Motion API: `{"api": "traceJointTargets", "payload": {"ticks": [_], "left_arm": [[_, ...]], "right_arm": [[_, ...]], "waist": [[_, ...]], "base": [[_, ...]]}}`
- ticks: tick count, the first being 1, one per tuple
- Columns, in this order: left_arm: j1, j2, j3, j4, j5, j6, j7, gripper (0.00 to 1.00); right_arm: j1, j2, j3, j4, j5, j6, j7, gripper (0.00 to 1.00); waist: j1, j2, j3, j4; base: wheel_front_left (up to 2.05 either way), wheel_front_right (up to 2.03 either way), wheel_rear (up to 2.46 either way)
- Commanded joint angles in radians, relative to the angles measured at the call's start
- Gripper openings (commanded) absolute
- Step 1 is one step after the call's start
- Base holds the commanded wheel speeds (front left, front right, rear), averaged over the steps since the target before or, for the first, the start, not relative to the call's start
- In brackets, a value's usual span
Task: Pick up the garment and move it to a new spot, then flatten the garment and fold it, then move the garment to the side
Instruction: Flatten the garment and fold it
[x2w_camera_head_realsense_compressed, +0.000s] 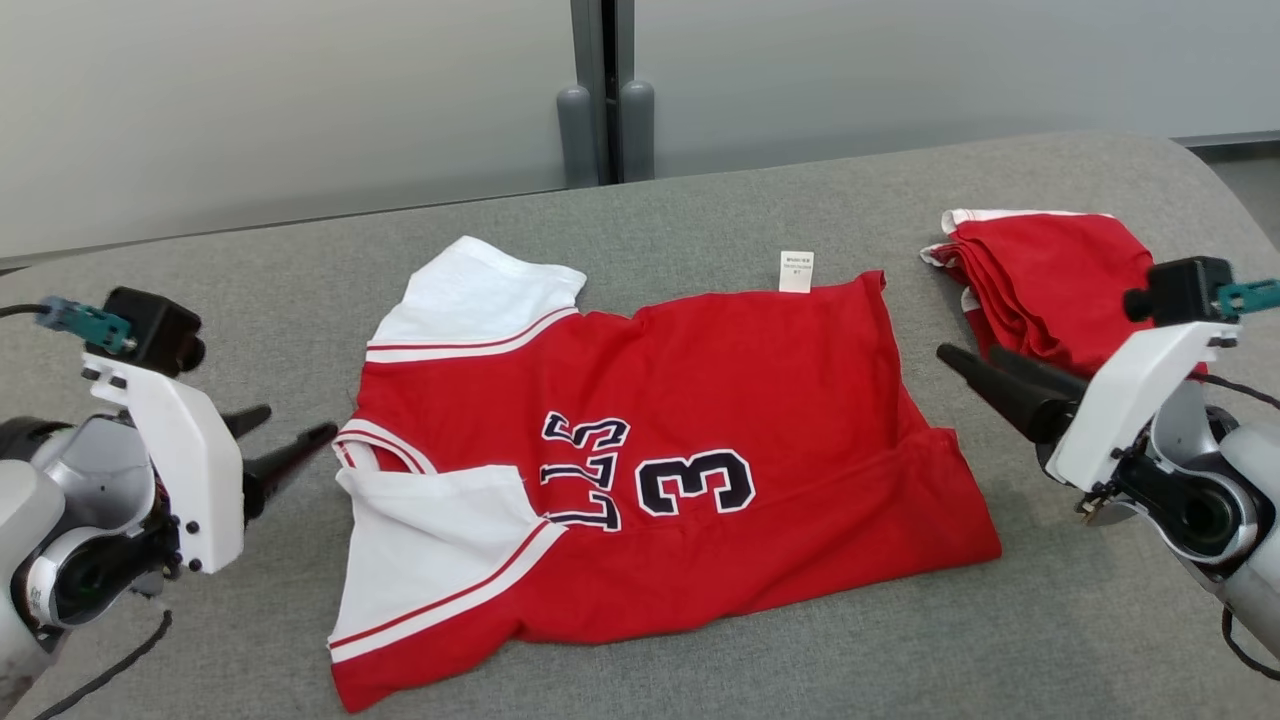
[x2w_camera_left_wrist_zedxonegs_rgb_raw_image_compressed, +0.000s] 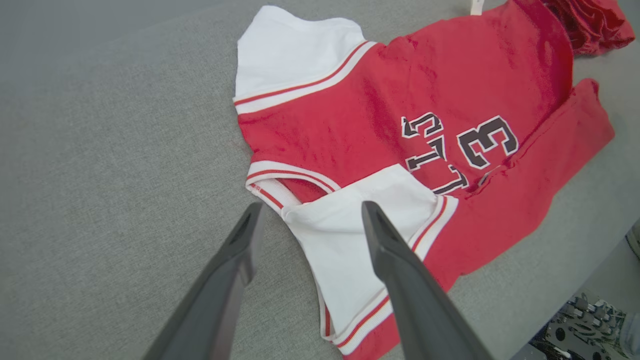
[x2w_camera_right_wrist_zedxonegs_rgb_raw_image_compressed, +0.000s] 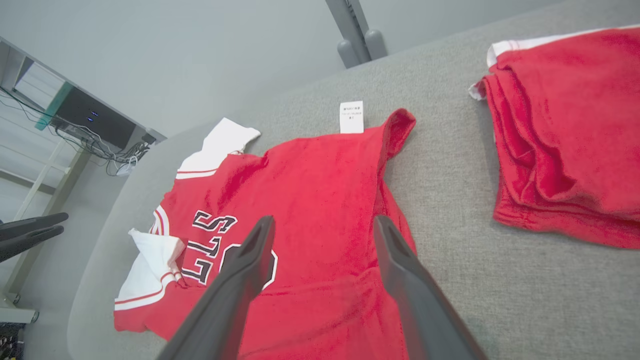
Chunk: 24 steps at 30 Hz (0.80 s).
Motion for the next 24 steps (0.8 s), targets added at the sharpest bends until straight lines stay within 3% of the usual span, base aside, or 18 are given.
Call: {"api": "traceJointTargets", "payload": {"ticks": [1, 3, 8, 12, 16, 20, 24], "left_arm": [[0.022, 0.007, 0.033, -0.020, 0.028, 0.028, -0.096, 1.00], [0.053, 0.011, 0.058, -0.043, 0.069, 0.064, -0.212, 1.00], [0.148, 0.020, 0.112, -0.109, 0.165, 0.206, -0.485, 1.00], [0.256, 0.017, 0.155, -0.178, 0.192, 0.326, -0.659, 1.00], [0.345, 0.013, 0.191, -0.230, 0.208, 0.404, -0.719, 1.00], [0.481, -0.025, 0.308, -0.314, 0.251, 0.485, -0.738, 1.00], [0.636, -0.106, 0.435, -0.356, 0.346, 0.504, -0.738, 1.00]], "right_arm": [[0.039, -0.011, -0.026, -0.032, -0.032, 0.000, -0.105, 1.00], [0.072, -0.027, -0.055, -0.053, -0.078, 0.000, -0.227, 1.00], [0.172, -0.028, -0.129, -0.052, -0.191, 0.000, -0.477, 1.00], [0.258, 0.003, -0.231, -0.049, -0.295, 0.000, -0.541, 1.00], [0.339, 0.053, -0.355, -0.078, -0.402, 0.000, -0.547, 1.00], [0.485, 0.136, -0.535, -0.148, -0.555, 0.000, -0.547, 1.00], [0.606, 0.215, -0.651, -0.211, -0.672, 0.000, -0.547, 1.00]], "waist": [[-0.0001, 0.0000, -0.015, 0.010], [-0.0001, 0.0000, -0.026, 0.017], [-0.0001, 0.0000, -0.049, 0.032], [-0.0001, 0.0000, -0.060, 0.037], [-0.0001, 0.0000, -0.069, 0.035], [-0.0001, 0.0000, -0.078, 0.032], [-0.0001, 0.0000, -0.086, 0.034]], "base": [[0.00, 0.00, 0.00], [0.00, 0.00, 0.00], [0.00, 0.00, 0.00], [0.00, 0.00, 0.00], [0.00, 0.00, 0.00], [0.00, 0.00, 0.00], [0.00, 0.00, 0.00]]}}
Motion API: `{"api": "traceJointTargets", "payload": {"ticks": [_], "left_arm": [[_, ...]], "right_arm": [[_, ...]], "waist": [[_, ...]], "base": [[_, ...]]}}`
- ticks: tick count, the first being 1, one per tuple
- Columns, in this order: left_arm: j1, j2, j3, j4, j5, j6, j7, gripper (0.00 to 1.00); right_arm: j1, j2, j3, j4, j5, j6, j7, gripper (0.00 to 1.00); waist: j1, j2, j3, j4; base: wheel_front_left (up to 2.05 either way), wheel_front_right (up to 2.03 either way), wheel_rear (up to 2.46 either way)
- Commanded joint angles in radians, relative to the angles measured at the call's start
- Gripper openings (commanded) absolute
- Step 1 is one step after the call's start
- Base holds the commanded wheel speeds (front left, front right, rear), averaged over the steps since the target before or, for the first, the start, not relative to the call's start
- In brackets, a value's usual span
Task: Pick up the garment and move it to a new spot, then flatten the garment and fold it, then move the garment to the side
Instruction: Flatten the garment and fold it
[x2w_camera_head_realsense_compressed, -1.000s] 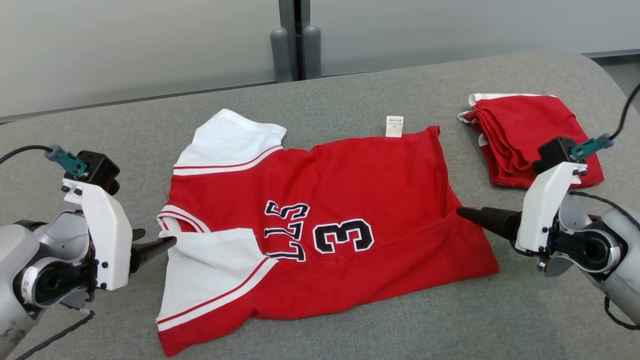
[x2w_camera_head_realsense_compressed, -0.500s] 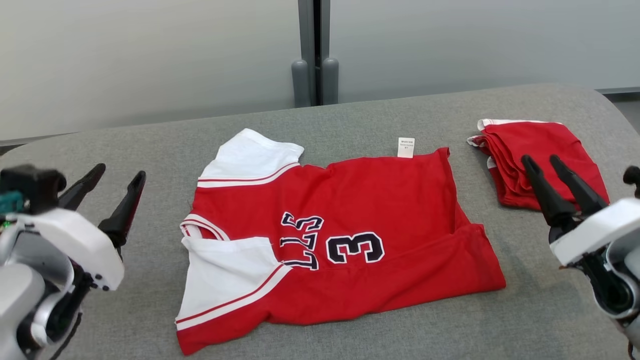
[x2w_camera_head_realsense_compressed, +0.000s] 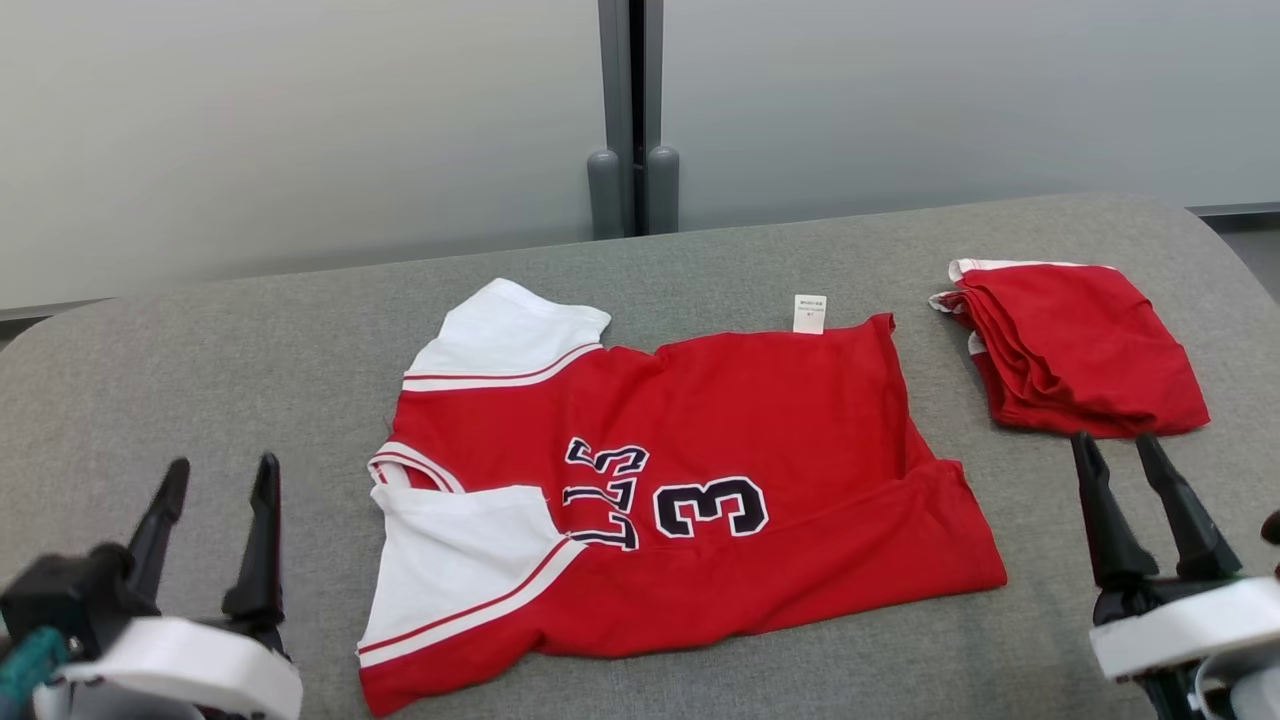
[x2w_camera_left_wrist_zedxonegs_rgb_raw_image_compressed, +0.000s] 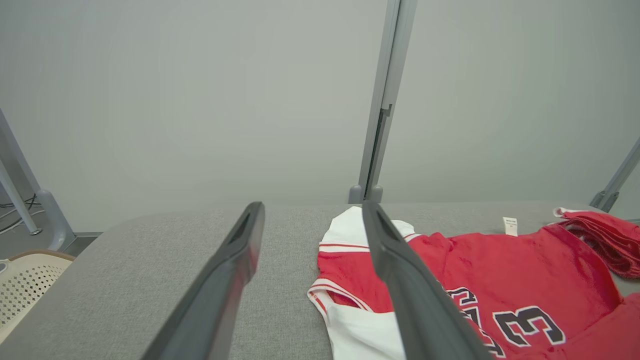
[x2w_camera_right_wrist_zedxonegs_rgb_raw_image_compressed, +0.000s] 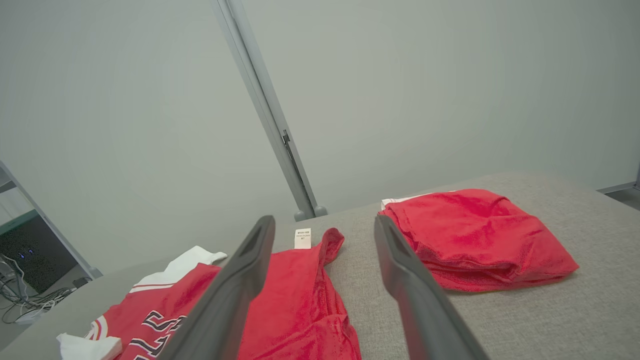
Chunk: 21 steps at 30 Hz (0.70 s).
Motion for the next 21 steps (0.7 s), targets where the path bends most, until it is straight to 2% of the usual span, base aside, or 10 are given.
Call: {"api": "traceJointTargets", "payload": {"ticks": [1, 7, 11, 15, 21], "left_arm": [[0.026, -0.012, 0.023, -0.002, 0.036, -0.012, -0.004, 1.00], [0.150, -0.160, 0.161, 0.040, 0.178, -0.102, -0.002, 1.00], [0.199, -0.251, 0.226, 0.082, 0.223, -0.175, -0.002, 1.00], [0.213, -0.294, 0.248, 0.125, 0.258, -0.231, -0.002, 1.00], [0.211, -0.314, 0.239, 0.183, 0.249, -0.276, 0.016, 1.00]], "right_arm": [[0.020, 0.013, -0.019, -0.009, -0.028, 0.000, -0.005, 1.00], [0.087, 0.100, -0.089, -0.040, -0.129, 0.000, 0.035, 1.00], [0.101, 0.147, -0.121, -0.025, -0.171, 0.000, 0.070, 1.00], [0.092, 0.168, -0.141, -0.008, -0.204, 0.000, 0.116, 1.00], [0.057, 0.188, -0.161, 0.040, -0.221, 0.000, 0.220, 1.00]], "waist": [[0.0000, -0.0001, -0.001, 0.001], [0.0000, -0.0001, -0.004, 0.003], [0.0000, -0.0001, -0.009, 0.006], [0.0000, -0.0001, -0.009, 0.010], [0.0000, -0.0001, -0.003, 0.011]], "base": [[0.00, 0.00, 0.00], [0.00, 0.00, 0.00], [0.00, 0.00, 0.00], [0.00, 0.00, 0.00], [0.00, 0.00, 0.00]]}}
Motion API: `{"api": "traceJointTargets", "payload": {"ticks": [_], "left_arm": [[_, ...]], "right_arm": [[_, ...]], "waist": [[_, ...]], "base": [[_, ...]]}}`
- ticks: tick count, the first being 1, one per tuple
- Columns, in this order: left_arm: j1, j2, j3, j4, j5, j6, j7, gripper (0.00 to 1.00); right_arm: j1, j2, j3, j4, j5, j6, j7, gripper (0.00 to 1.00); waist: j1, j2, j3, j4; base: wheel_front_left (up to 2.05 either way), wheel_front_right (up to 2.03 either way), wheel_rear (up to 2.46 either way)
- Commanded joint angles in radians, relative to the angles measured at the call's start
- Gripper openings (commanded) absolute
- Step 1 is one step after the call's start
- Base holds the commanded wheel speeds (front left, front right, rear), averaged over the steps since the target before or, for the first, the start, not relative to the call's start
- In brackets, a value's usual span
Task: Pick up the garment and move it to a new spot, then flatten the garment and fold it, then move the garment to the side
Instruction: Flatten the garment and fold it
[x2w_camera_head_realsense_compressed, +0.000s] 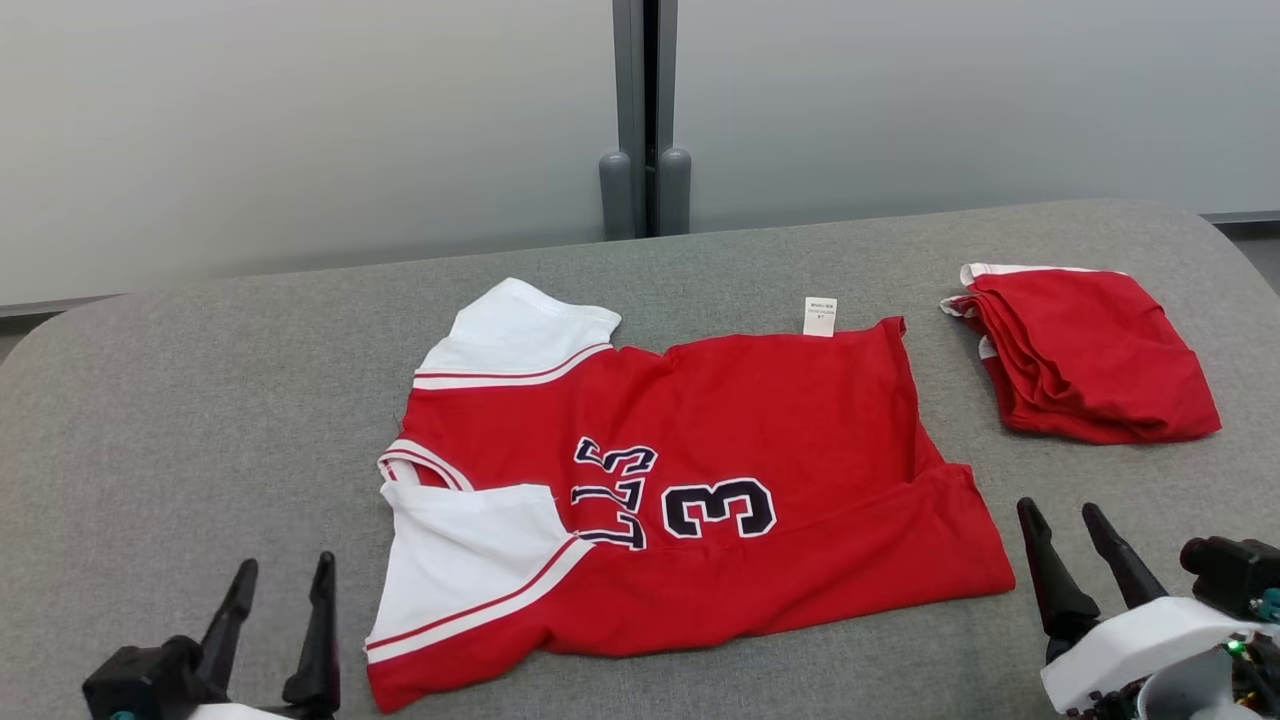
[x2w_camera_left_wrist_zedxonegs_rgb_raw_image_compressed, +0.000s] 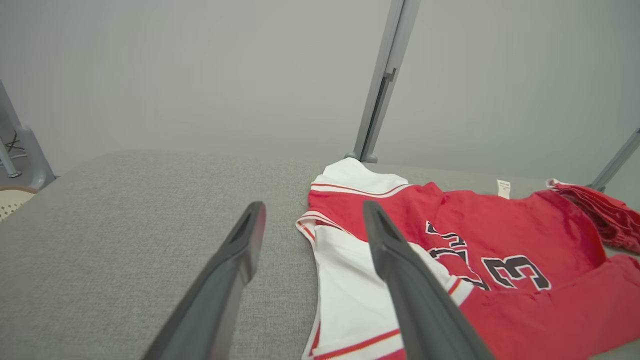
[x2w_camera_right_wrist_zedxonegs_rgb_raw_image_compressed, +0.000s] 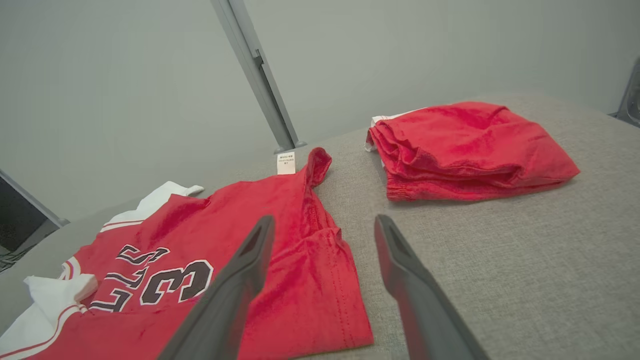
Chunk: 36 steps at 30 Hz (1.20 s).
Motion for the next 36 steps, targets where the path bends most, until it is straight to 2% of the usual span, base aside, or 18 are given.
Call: {"api": "traceJointTargets", "payload": {"ticks": [1, 7, 12, 23, 27, 28, 29, 30, 31, 36], "left_arm": [[0.002, -0.002, -0.011, 0.013, -0.011, -0.010, 0.020, 1.00], [-0.052, 0.000, -0.078, 0.076, -0.047, -0.052, 0.170, 1.00], [-0.105, -0.008, -0.115, 0.133, -0.097, -0.074, 0.307, 1.00], [-0.158, -0.004, -0.174, 0.193, -0.125, -0.067, 0.487, 1.00], [-0.154, -0.001, -0.176, 0.200, -0.135, -0.062, 0.510, 1.00], [-0.156, 0.000, -0.175, 0.201, -0.137, -0.062, 0.510, 0.80], [-0.159, -0.001, -0.172, 0.201, -0.141, -0.064, 0.508, 0.39], [-0.161, -0.002, -0.171, 0.202, -0.143, -0.068, 0.507, 0.08], [-0.163, -0.003, -0.170, 0.204, -0.147, -0.071, 0.506, 0.00], [-0.164, 0.009, -0.162, 0.212, -0.152, -0.085, 0.495, 0.00]], "right_arm": [[-0.019, 0.006, -0.004, 0.019, 0.001, 0.000, 0.032, 1.00], [-0.078, 0.018, 0.010, 0.125, 0.003, 0.000, 0.197, 1.00], [-0.123, 0.028, 0.005, 0.190, 0.000, 0.000, 0.275, 1.00], [-0.180, 0.067, -0.043, 0.291, -0.045, 0.000, 0.402, 1.00], [-0.180, 0.084, -0.048, 0.310, -0.050, 0.000, 0.440, 1.00], [-0.179, 0.087, -0.045, 0.313, -0.046, 0.000, 0.446, 1.00], [-0.179, 0.090, -0.041, 0.316, -0.040, 0.000, 0.451, 0.64], [-0.178, 0.096, -0.037, 0.316, -0.029, 0.000, 0.456, 0.42], [-0.179, 0.099, -0.032, 0.314, -0.022, 0.000, 0.458, 0.00], [-0.184, 0.083, -0.017, 0.292, 0.011, 0.000, 0.433, 0.00]], "waist": [[0.0000, 0.0000, 0.005, -0.001], [0.0000, 0.0000, 0.036, 0.010], [0.0000, 0.0000, 0.063, 0.021], [0.0000, 0.0000, 0.088, 0.017], [0.0000, 0.0000, 0.089, 0.013], [0.0000, 0.0000, 0.089, 0.013], [0.0000, 0.0000, 0.089, 0.013], [0.0000, 0.0000, 0.088, 0.013], [0.0000, 0.0000, 0.086, 0.013], [0.0000, 0.0000, 0.071, 0.010]], "base": [[0.00, 0.00, 0.00], [0.00, 0.00, 0.00], [0.00, 0.00, 0.00], [0.00, 0.00, 0.00], [0.00, 0.00, 0.00], [0.00, 0.00, 0.00], [0.00, 0.00, 0.00], [0.00, 0.00, 0.00], [0.00, 0.00, 0.00], [0.00, 0.00, 0.00]]}}
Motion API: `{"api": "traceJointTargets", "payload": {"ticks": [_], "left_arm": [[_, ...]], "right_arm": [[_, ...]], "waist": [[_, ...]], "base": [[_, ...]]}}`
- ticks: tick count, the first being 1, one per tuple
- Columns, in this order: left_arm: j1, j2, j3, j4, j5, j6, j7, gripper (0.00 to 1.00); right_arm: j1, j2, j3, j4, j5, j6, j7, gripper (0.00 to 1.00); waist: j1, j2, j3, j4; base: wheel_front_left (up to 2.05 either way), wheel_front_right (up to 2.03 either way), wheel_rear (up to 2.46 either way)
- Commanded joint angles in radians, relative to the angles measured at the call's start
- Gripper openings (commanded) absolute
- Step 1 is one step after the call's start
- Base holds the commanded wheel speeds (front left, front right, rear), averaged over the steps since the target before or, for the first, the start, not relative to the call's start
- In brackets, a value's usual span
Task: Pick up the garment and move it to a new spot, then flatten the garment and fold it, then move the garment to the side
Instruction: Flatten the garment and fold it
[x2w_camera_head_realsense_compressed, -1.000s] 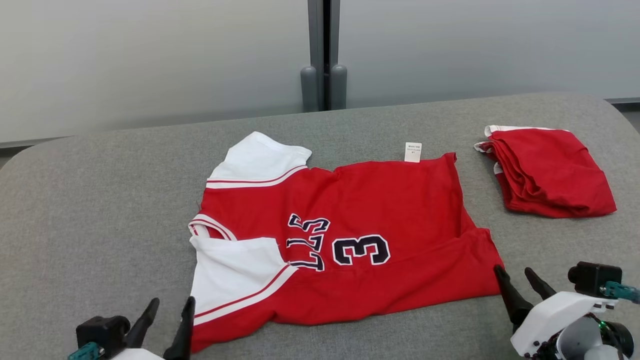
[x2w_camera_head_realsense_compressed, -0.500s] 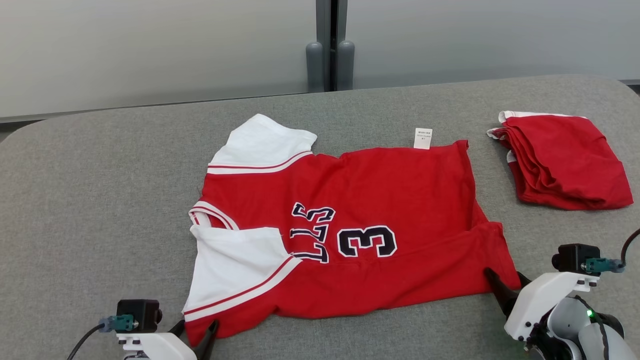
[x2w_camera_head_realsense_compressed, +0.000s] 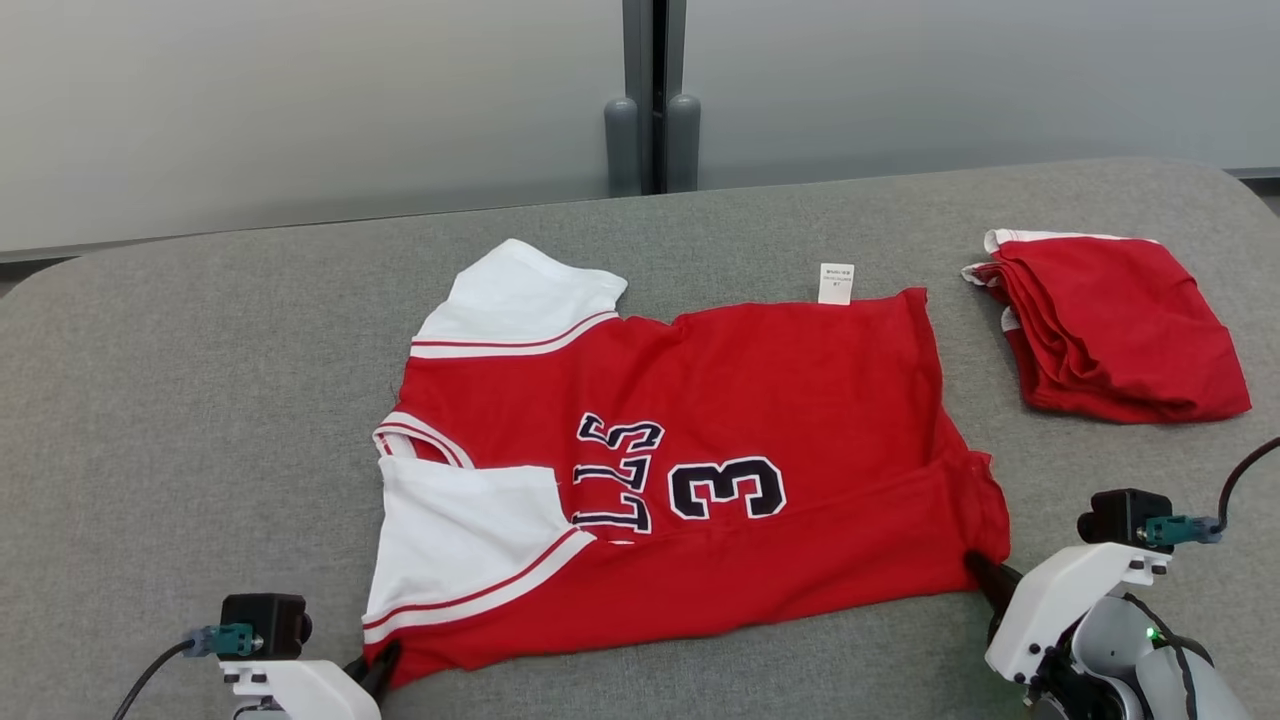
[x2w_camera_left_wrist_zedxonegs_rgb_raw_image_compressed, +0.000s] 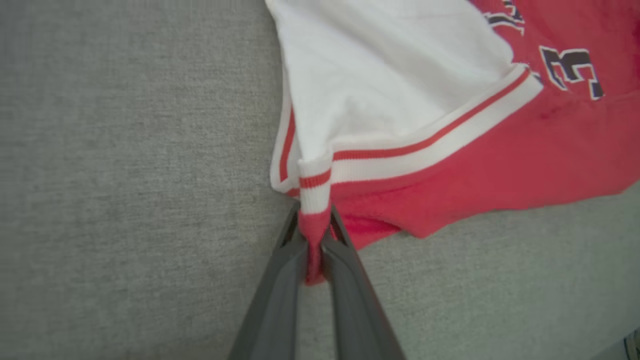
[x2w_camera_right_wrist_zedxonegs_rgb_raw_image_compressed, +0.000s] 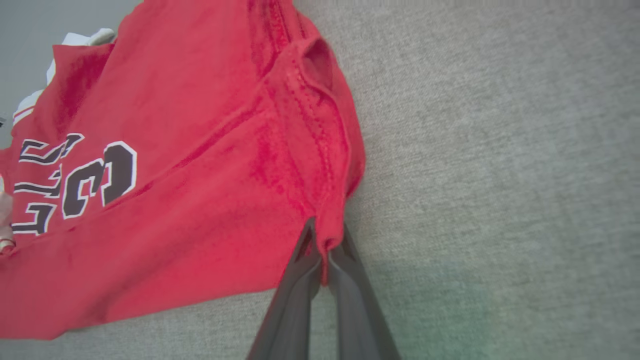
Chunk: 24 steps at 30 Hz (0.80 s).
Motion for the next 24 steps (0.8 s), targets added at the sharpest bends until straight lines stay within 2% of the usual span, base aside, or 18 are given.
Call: {"api": "traceJointTargets", "payload": {"ticks": [1, 3, 8, 13, 16, 21, 22, 23, 24], "left_arm": [[-0.009, 0.014, 0.010, 0.000, -0.007, -0.005, -0.008, 0.00], [0.013, 0.031, 0.009, -0.017, -0.006, -0.011, -0.004, 0.00], [0.084, 0.083, 0.007, -0.065, -0.010, 0.007, 0.022, 0.00], [0.164, 0.140, 0.010, -0.157, -0.017, 0.044, 0.067, 0.00], [0.204, 0.171, 0.012, -0.204, -0.026, 0.068, 0.101, 0.00], [0.247, 0.190, 0.011, -0.257, -0.042, 0.094, 0.130, 0.00], [0.253, 0.191, 0.011, -0.266, -0.042, 0.098, 0.133, 0.00], [0.259, 0.192, 0.010, -0.274, -0.043, 0.103, 0.136, 0.00], [0.264, 0.191, 0.010, -0.279, -0.045, 0.105, 0.138, 0.05]], "right_arm": [[0.009, -0.006, 0.009, -0.005, 0.013, 0.000, -0.007, 0.00], [0.026, -0.022, 0.017, -0.033, 0.030, 0.000, 0.003, 0.00], [0.090, -0.061, 0.032, -0.097, 0.038, 0.000, 0.045, 0.00], [0.184, -0.090, 0.009, -0.195, 0.042, -0.001, 0.126, 0.00], [0.244, -0.090, -0.021, -0.252, 0.028, -0.001, 0.177, 0.00], [0.311, -0.073, -0.073, -0.311, 0.005, -0.001, 0.233, 0.00], [0.323, -0.065, -0.086, -0.324, -0.002, -0.001, 0.245, 0.29], [0.333, -0.056, -0.096, -0.337, -0.011, -0.001, 0.254, 0.68], [0.341, -0.049, -0.106, -0.350, -0.019, -0.001, 0.261, 1.00]], "waist": [[0.0000, 0.0000, -0.010, -0.001], [0.0000, 0.0000, -0.033, -0.004], [0.0000, 0.0000, -0.085, -0.017], [0.0000, 0.0000, -0.100, -0.023], [0.0000, 0.0000, -0.101, -0.024], [0.0000, 0.0000, -0.099, -0.023], [0.0000, 0.0000, -0.098, -0.023], [0.0000, 0.0000, -0.097, -0.023], [0.0000, 0.0000, -0.097, -0.023]], "base": [[0.00, 0.00, 0.00], [0.00, 0.00, 0.00], [0.00, 0.00, 0.00], [0.00, 0.00, 0.00], [0.00, 0.00, 0.00], [0.00, 0.00, 0.00], [0.00, 0.00, 0.00], [0.00, 0.00, 0.00], [0.00, 0.00, 0.00]]}}
